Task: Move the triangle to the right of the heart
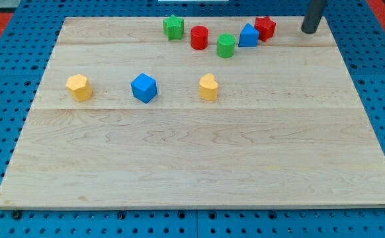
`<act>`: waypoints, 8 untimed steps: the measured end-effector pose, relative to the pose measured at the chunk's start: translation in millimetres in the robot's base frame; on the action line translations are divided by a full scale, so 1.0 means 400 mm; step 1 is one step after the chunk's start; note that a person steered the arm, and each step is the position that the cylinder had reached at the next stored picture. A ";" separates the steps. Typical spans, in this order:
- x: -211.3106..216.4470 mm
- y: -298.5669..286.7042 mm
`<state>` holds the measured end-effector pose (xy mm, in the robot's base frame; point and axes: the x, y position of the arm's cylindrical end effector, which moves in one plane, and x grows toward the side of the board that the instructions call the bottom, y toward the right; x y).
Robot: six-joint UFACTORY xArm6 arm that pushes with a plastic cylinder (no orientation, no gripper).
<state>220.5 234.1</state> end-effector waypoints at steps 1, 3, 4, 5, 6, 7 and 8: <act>-0.023 -0.171; -0.019 -0.427; 0.037 -0.440; 0.146 -0.350; 0.237 -0.296; 0.311 -0.261; 0.353 -0.263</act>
<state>361.9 129.0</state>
